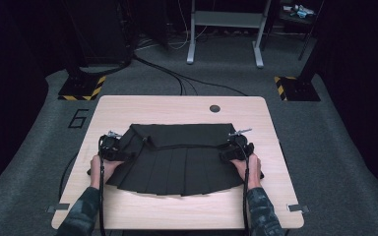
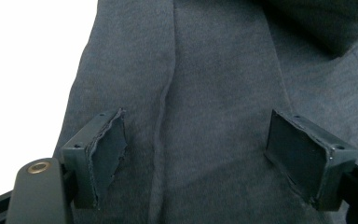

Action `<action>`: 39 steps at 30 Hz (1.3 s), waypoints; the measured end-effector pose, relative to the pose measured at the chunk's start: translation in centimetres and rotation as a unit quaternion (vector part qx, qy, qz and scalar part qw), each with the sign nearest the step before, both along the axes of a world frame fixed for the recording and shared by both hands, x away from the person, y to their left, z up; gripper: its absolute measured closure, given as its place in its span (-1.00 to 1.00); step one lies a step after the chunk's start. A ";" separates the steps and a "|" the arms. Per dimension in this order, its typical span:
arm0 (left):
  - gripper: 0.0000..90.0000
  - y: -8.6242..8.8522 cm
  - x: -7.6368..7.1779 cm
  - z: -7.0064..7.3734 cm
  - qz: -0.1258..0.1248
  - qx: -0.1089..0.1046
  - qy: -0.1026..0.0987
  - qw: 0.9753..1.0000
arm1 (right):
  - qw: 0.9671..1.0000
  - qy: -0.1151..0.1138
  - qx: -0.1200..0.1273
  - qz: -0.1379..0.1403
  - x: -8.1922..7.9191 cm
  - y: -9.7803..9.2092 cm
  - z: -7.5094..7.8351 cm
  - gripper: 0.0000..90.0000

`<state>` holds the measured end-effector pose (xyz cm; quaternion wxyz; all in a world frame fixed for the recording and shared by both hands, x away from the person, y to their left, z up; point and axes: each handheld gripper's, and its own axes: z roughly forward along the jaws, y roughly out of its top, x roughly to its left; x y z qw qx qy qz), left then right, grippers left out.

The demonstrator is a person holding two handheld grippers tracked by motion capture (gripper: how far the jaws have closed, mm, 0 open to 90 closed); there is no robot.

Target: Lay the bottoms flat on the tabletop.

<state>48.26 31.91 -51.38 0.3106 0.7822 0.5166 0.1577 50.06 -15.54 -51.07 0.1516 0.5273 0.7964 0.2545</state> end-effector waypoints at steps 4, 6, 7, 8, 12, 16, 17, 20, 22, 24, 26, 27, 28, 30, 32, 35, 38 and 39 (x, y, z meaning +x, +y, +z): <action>-0.57 -0.2 -0.6 -0.2 0.001 0.010 -0.008 1.000 | 1.000 -0.006 0.001 -0.005 -0.3 -0.1 -0.2 -0.92; -0.58 -0.2 -0.7 -0.2 0.004 0.007 -0.009 1.000 | 1.000 -0.004 0.001 -0.006 -0.4 -0.2 -0.2 -0.92; -0.58 -0.2 -0.8 -0.2 0.007 0.002 -0.012 1.000 | 1.000 -0.005 0.000 -0.006 -0.5 -0.2 -0.2 -0.92; -0.58 -0.1 -0.9 -0.2 0.004 0.002 -0.007 1.000 | 1.000 -0.006 0.001 -0.004 -0.6 -0.3 -0.2 -0.92; -0.58 -0.2 -1.9 -0.4 0.004 0.008 -0.019 1.000 | 1.000 -0.004 0.006 -0.011 -1.3 -0.4 -0.2 -0.92; -0.58 -0.1 -2.8 -0.5 0.005 -0.001 -0.024 1.000 | 1.000 -0.009 0.006 -0.003 -2.2 -0.7 -0.3 -0.92; -0.58 -0.1 -3.1 -0.5 0.006 -0.001 -0.024 1.000 | 1.000 -0.014 0.005 0.001 -2.3 -0.8 -0.4 -0.92; -0.58 -0.1 -4.1 -0.6 0.005 -0.007 -0.025 1.000 | 1.000 -0.018 0.007 0.003 -3.2 -0.9 -0.4 -0.92; -0.58 -0.1 -4.8 -0.7 0.006 -0.007 -0.032 0.999 | 1.000 -0.022 0.009 0.006 -4.0 -1.1 -0.5 -0.92; -0.58 -0.1 -5.7 -0.7 0.005 -0.007 -0.035 0.999 | 0.999 -0.029 0.009 0.010 -4.7 -1.2 -0.6 -0.92; -0.58 -0.1 -6.6 -0.7 0.003 -0.005 -0.035 0.999 | 0.999 -0.032 0.013 0.010 -5.5 -1.3 -0.7 -0.92; -0.58 -0.1 -7.0 -0.8 0.003 -0.008 -0.039 0.999 | 0.999 -0.034 0.012 0.012 -5.8 -1.4 -0.7 -0.92; -0.58 -0.1 -7.4 -0.8 0.002 -0.006 -0.039 0.999 | 0.999 -0.036 0.013 0.013 -6.2 -1.5 -0.7 -0.92; -0.58 -0.1 -8.3 -0.7 -0.002 -0.008 -0.032 0.999 | 0.999 -0.037 0.015 0.014 -7.0 -1.6 -0.7 -0.92; -0.58 0.0 -8.9 -0.8 -0.001 -0.011 -0.034 0.999 | 0.999 -0.035 0.017 0.012 -7.9 -1.6 -0.7 -0.92; -0.58 0.2 -9.3 -0.6 -0.002 -0.016 -0.028 0.999 | 0.999 -0.034 0.016 0.014 -8.5 -1.6 -0.7 -0.92; -0.65 0.4 -9.3 -0.2 0.004 -0.038 -0.023 0.999 | 0.998 -0.047 0.030 0.017 -8.7 -2.0 -0.4 -0.86; -0.65 0.3 -9.3 0.2 0.007 -0.046 -0.030 0.998 | 0.998 -0.051 0.038 0.014 -8.6 -2.0 -0.1 -0.86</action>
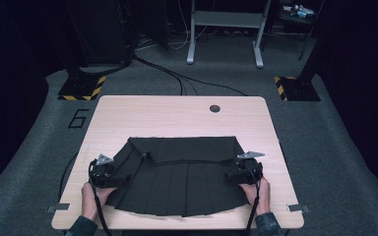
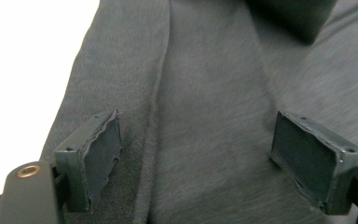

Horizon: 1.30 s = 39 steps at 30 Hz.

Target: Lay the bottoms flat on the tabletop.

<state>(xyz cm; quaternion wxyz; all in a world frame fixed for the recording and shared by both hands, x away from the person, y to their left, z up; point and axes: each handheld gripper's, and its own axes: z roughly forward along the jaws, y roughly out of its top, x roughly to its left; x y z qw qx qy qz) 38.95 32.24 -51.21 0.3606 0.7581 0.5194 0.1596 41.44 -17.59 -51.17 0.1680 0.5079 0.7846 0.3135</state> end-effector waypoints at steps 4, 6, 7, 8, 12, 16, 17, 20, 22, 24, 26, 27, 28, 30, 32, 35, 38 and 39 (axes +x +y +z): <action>-0.66 -0.8 0.2 1.8 -0.009 -0.006 -0.024 1.000 | 1.000 -0.010 0.008 -0.003 0.6 0.0 1.4 -0.86; -0.66 -1.6 0.6 2.7 -0.020 -0.007 -0.033 0.999 | 1.000 -0.019 0.004 -0.001 1.0 0.2 2.0 -0.81; -0.66 -2.2 1.0 3.1 -0.027 -0.005 -0.037 0.999 | 1.000 -0.019 0.010 -0.002 1.2 0.3 2.3 -0.78; -0.66 -2.7 1.3 3.4 -0.033 -0.005 -0.036 0.999 | 1.000 -0.026 0.007 -0.001 1.6 0.4 2.5 -0.75; -0.62 -4.5 2.7 3.9 -0.047 0.007 -0.042 0.998 | 1.000 -0.024 0.015 -0.003 2.8 1.0 2.9 -0.61; -0.58 -5.7 3.8 4.0 -0.062 0.019 -0.037 0.997 | 1.000 -0.020 0.012 -0.001 3.8 1.5 2.7 -0.39; -0.57 -6.0 4.0 3.9 -0.065 0.021 -0.037 0.997 | 1.000 -0.018 0.009 -0.003 4.0 1.6 2.6 -0.35; -0.52 -6.6 4.6 3.6 -0.066 0.034 -0.039 0.996 | 1.000 -0.012 0.009 -0.009 4.2 1.8 2.2 -0.14; -0.39 -6.7 4.9 3.2 -0.064 0.038 -0.037 0.997 | 1.000 -0.009 0.013 -0.013 4.3 1.7 2.0 0.02; -0.23 -6.4 5.1 3.0 -0.063 0.034 -0.031 0.997 | 1.000 -0.008 0.011 -0.016 4.3 1.6 1.9 0.14; -0.05 -6.2 5.1 2.8 -0.058 0.023 -0.030 0.998 | 1.000 -0.006 0.009 -0.018 4.3 1.5 1.8 0.26; 0.07 -6.1 5.1 2.8 -0.063 0.022 -0.028 0.997 | 1.000 -0.006 0.011 -0.018 4.3 1.5 1.7 0.32; 0.23 -6.1 5.1 2.8 -0.064 0.022 -0.027 0.997 | 1.000 -0.005 0.010 -0.018 4.2 1.4 1.7 0.39; 0.42 -6.2 5.1 2.7 -0.070 0.023 -0.025 0.997 | 1.000 -0.003 0.013 -0.022 4.2 1.3 1.6 0.52; 0.54 -6.3 5.1 2.5 -0.069 0.025 -0.032 0.997 | 1.000 -0.007 0.013 -0.026 4.1 1.3 1.6 0.63; 0.67 -6.3 4.9 2.2 -0.072 0.026 -0.026 0.997 | 1.000 -0.008 0.012 -0.024 4.0 1.1 1.6 0.72; 0.68 -6.1 4.8 1.9 -0.071 0.022 -0.024 0.997 | 1.000 -0.007 0.012 -0.028 3.7 1.1 1.5 0.57; 0.68 -6.0 4.7 1.8 -0.070 0.020 -0.024 0.997 | 0.999 -0.005 0.015 -0.032 3.6 1.1 1.5 0.49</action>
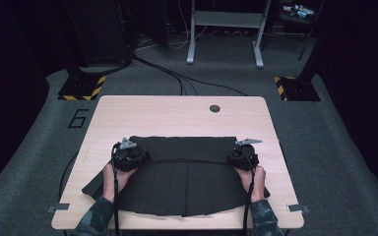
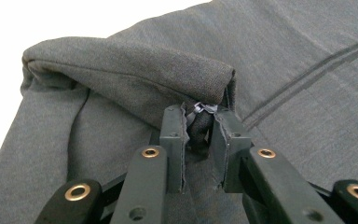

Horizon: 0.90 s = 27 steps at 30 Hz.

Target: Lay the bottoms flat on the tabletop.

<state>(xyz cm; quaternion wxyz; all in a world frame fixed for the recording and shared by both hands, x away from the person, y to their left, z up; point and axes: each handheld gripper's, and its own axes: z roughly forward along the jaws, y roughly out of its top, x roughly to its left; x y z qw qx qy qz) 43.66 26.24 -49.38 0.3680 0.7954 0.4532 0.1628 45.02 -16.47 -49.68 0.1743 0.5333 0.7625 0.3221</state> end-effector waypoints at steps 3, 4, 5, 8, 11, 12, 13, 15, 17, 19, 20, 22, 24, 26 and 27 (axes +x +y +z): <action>0.49 0.1 0.0 -0.1 0.010 -0.007 -0.003 1.000 | 1.000 0.006 0.000 -0.003 -0.3 0.1 -0.1 0.27; 0.47 0.2 0.0 0.0 0.007 -0.007 0.001 1.000 | 1.000 0.007 -0.005 -0.003 -0.3 0.1 -0.2 0.22; 0.46 0.3 0.0 0.0 0.005 -0.005 0.003 1.000 | 1.000 0.011 -0.005 -0.003 -0.3 0.2 -0.3 0.25; 0.59 0.2 0.0 -0.1 0.000 0.000 0.003 1.000 | 1.000 0.011 -0.008 0.004 -0.2 0.4 -0.7 0.44; 0.72 0.1 -0.1 -0.3 -0.001 0.001 0.002 1.000 | 1.000 0.005 -0.012 0.007 -0.4 0.7 -0.7 0.67; 0.74 0.2 -0.1 -0.3 0.000 0.000 0.002 1.000 | 1.000 0.000 -0.014 0.006 -0.5 0.8 -0.6 0.73; 0.76 0.2 -0.2 -0.3 0.002 -0.002 -0.001 1.000 | 1.000 -0.005 -0.017 0.008 -0.5 0.8 -0.5 0.76; 0.78 0.3 -0.2 -0.1 0.002 -0.005 -0.003 1.000 | 1.000 -0.007 -0.016 0.009 -0.7 0.8 -0.4 0.81; 0.80 0.4 -0.3 0.1 -0.003 0.002 -0.008 1.000 | 1.000 -0.016 -0.016 0.009 -0.8 0.7 -0.2 0.83; 0.81 0.4 -0.3 0.3 -0.003 0.001 -0.009 1.000 | 1.000 -0.021 -0.015 0.010 -0.9 0.8 0.2 0.84; 0.81 0.4 -0.3 0.3 -0.002 -0.001 -0.014 1.000 | 0.999 -0.026 -0.015 0.013 -1.0 0.8 0.3 0.85; 0.82 0.4 -0.2 0.4 -0.004 0.000 -0.015 1.000 | 0.999 -0.028 -0.015 0.012 -1.1 0.8 0.6 0.85; 0.83 0.5 -0.1 0.6 -0.005 -0.004 -0.015 1.000 | 0.999 -0.032 -0.014 0.013 -1.1 0.7 0.9 0.85; 0.83 0.5 0.0 0.9 -0.002 -0.007 -0.020 1.000 | 0.999 -0.038 -0.014 0.019 -0.9 0.6 1.2 0.85; 0.83 0.6 0.1 1.2 -0.005 -0.003 -0.022 1.000 | 0.999 -0.036 -0.012 0.014 -1.0 0.7 1.4 0.85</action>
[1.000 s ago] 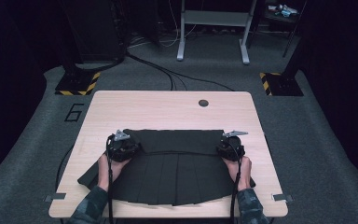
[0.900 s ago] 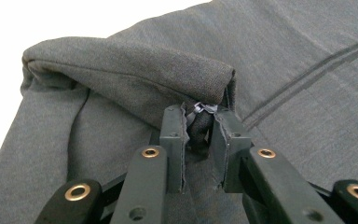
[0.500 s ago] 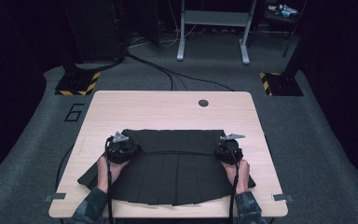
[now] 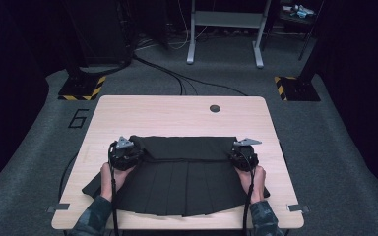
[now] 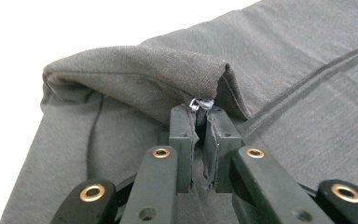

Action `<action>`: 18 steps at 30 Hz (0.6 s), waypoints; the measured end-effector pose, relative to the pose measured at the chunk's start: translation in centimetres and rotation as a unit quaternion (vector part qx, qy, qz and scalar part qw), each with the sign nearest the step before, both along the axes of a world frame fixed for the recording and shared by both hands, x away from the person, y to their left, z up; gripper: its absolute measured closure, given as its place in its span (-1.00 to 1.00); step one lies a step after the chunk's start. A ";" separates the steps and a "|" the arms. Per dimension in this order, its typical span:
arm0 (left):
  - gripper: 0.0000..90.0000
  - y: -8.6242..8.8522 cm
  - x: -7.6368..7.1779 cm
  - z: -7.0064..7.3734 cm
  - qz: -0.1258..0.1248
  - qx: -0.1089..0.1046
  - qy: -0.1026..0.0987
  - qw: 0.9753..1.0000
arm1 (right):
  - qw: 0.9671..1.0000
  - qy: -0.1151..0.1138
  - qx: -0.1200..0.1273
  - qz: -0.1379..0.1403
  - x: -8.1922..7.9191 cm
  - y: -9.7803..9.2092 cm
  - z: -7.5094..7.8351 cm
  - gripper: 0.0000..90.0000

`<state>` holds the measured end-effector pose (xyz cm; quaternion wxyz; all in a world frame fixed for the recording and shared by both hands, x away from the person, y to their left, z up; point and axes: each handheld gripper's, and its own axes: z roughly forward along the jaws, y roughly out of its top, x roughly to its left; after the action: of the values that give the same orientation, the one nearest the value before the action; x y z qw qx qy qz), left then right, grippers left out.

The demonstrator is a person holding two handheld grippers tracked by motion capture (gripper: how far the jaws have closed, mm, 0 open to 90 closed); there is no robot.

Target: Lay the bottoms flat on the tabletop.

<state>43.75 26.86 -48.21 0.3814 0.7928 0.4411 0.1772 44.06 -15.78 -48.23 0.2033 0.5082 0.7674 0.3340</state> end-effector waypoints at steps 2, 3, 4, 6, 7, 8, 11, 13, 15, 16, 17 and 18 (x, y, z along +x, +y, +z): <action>0.84 0.0 0.3 0.5 0.000 -0.002 -0.007 1.000 | 1.000 -0.003 -0.005 0.004 0.2 0.1 0.5 0.85; 0.84 0.1 0.4 0.7 0.000 -0.005 -0.007 1.000 | 1.000 -0.004 -0.005 0.007 0.3 0.1 0.8 0.85; 0.84 0.1 0.5 0.8 -0.001 -0.006 -0.005 1.000 | 1.000 -0.006 -0.006 0.005 0.4 0.1 1.0 0.85; 0.84 0.1 0.6 1.0 -0.004 -0.003 -0.006 1.000 | 1.000 -0.007 -0.007 0.010 0.4 0.1 1.3 0.85; 0.84 0.0 0.6 1.0 -0.003 -0.005 -0.009 1.000 | 1.000 -0.003 -0.012 0.010 0.5 0.2 1.3 0.81; 0.84 0.0 0.6 1.1 -0.005 -0.004 -0.009 1.000 | 1.000 0.006 -0.011 0.007 0.6 0.3 1.3 0.79; 0.84 0.0 0.7 1.0 -0.006 -0.005 -0.007 1.000 | 1.000 0.008 -0.008 0.009 0.9 0.2 1.1 0.72; 0.84 -0.1 0.7 1.0 -0.006 -0.006 -0.007 1.000 | 1.000 0.020 -0.012 0.005 1.2 0.3 0.9 0.65; 0.84 -0.1 0.7 1.0 -0.008 -0.006 -0.007 1.000 | 1.000 0.026 -0.010 0.006 1.6 0.3 0.7 0.76; 0.84 -0.1 0.7 1.0 -0.007 -0.007 -0.007 1.000 | 1.000 0.025 -0.013 0.006 1.7 0.3 0.7 0.83; 0.84 0.0 0.7 1.0 -0.007 -0.007 -0.007 1.000 | 1.000 0.023 -0.015 0.006 1.7 0.3 0.7 0.89; 0.84 0.0 0.7 1.0 -0.008 -0.006 -0.007 1.000 | 1.000 0.022 -0.014 0.004 1.7 0.4 0.8 0.96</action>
<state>44.47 26.83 -47.20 0.3909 0.7926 0.4331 0.1772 45.75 -15.37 -47.47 0.1925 0.5097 0.7780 0.3130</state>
